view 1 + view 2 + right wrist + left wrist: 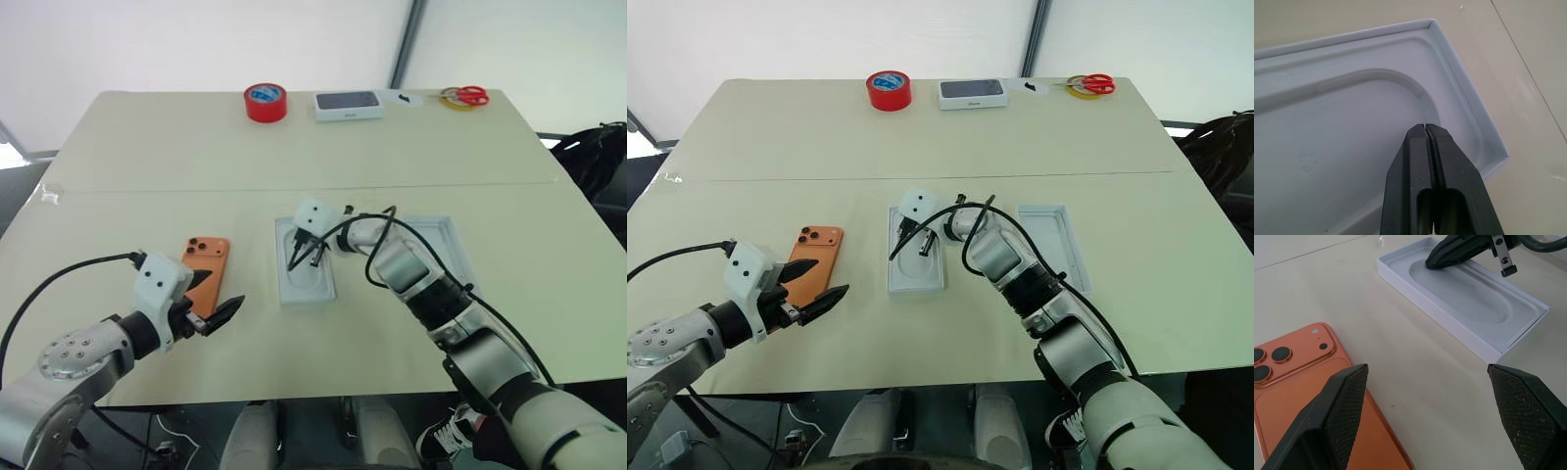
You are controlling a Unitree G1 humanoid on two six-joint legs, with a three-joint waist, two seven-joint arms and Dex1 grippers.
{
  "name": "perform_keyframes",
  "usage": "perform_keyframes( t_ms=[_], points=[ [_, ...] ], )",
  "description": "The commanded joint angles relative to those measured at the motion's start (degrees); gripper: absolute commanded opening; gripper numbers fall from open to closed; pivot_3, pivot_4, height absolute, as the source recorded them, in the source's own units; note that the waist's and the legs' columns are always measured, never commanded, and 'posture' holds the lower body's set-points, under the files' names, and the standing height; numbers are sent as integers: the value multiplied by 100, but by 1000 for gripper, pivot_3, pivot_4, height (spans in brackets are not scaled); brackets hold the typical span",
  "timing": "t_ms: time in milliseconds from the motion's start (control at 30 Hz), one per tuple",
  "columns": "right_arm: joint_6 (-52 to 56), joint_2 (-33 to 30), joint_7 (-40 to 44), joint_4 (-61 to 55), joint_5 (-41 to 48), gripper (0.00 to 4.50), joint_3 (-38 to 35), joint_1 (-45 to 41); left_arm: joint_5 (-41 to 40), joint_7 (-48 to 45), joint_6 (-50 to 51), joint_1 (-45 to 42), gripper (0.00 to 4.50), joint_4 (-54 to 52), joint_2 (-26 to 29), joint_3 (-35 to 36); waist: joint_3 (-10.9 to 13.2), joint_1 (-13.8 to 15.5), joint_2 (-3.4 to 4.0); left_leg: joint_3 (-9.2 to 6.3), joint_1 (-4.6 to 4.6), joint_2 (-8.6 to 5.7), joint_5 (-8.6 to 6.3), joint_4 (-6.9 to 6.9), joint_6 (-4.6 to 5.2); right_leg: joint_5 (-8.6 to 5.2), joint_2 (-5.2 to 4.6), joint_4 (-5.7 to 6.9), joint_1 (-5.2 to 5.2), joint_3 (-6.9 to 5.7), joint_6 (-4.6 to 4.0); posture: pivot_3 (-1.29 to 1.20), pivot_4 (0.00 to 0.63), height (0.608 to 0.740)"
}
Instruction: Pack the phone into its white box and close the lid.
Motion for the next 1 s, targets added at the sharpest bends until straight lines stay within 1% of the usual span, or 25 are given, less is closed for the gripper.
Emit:
perform_keyframes(
  t_ms=[33, 133, 167, 200, 300, 333, 400, 467, 633, 700, 833, 1000],
  points=[
    [-26, -4, 86, -498, -42, 37, -67, -39, 56, -50, -49, -102, 4109, -162, -64, 84, 0, -4, 0, 0, 0, 0, 0, 0, 0, 0, 0, 0, 0, 0, 0, 0, 150, 732],
    [38, 112, 155, -795, 178, 37, -277, -2, -101, 72, 77, -182, 4109, -11, -228, 257, 0, -4, 1, 0, 0, 1, 0, 0, 0, 0, 2, 2, -1, 0, 1, 0, 150, 732],
    [131, 190, 188, -909, 309, 37, -382, 0, -233, 208, 212, -252, 4109, 113, -317, 396, 0, -4, 1, -1, 0, 2, 0, 0, 0, 1, 3, 2, 0, 0, 1, 0, 150, 732],
    [224, 262, 206, -1002, 409, 3, -465, -1, -385, 359, 380, -331, 4305, 256, -409, 542, 1, -4, 1, -1, 1, 2, 0, 0, 0, 1, 3, 2, 0, 0, 2, 0, 150, 732],
    [492, 542, 212, -1293, 643, 3, -546, 48, -537, 773, 773, -492, 4305, 627, -572, 943, 0, -5, 0, -6, 2, 5, 0, 0, 1, 3, 7, 7, 0, -3, 6, 0, 150, 732],
    [599, 672, 189, -1390, 687, 3, -501, 76, -467, 960, 930, -553, 4305, 732, -570, 1031, 0, -9, 0, -7, 2, 5, 0, 0, 1, 7, 8, 8, 0, -4, 12, 0, 150, 732],
    [741, 883, 147, -1542, 723, 3, -356, 140, -416, 1360, 1283, -713, 4305, 963, -606, 1191, 0, -10, 0, -8, 3, 5, 0, 0, 1, 7, 8, 10, 0, -4, 13, 0, 150, 732],
    [803, 1065, 166, -1599, 717, 3, -106, 212, -626, 1734, 1750, -929, 4305, 1262, -725, 1427, 0, -11, 0, -8, 4, 5, 0, 0, 1, 8, 8, 11, 0, -4, 14, 0, 150, 732],
    [1110, 1267, 308, -1426, 575, 3, 612, 193, -974, 2084, 2556, -1227, 4305, 1438, -894, 1675, -3, 2, -4, -10, 4, 2, 0, 0, 0, 11, 4, 11, 1, -4, 19, 0, 150, 732],
    [1188, 1301, 348, -1391, 570, 3, 778, 168, -1062, 2199, 2815, -1319, 4305, 1483, -965, 1729, -3, 3, -5, -11, 4, 1, 0, 0, 0, 9, 2, 12, 2, -4, 15, 0, 150, 732],
    [1288, 1357, 477, -1227, 528, 3, 1178, 83, -1400, 2338, 3489, -1556, 4305, 1429, -1204, 1588, -5, 2, -5, -13, 5, 1, 1, 0, -2, 9, 3, 13, 2, -6, 13, 0, 150, 732],
    [1199, 1367, 480, -1058, 407, 3, 1351, 71, -1657, 2466, 3897, -1778, 4305, 1226, -1665, 1377, -7, 8, -5, -12, 7, -4, 1, 0, -4, 8, -4, 13, 4, -5, 12, 0, 150, 732]
  ],
)
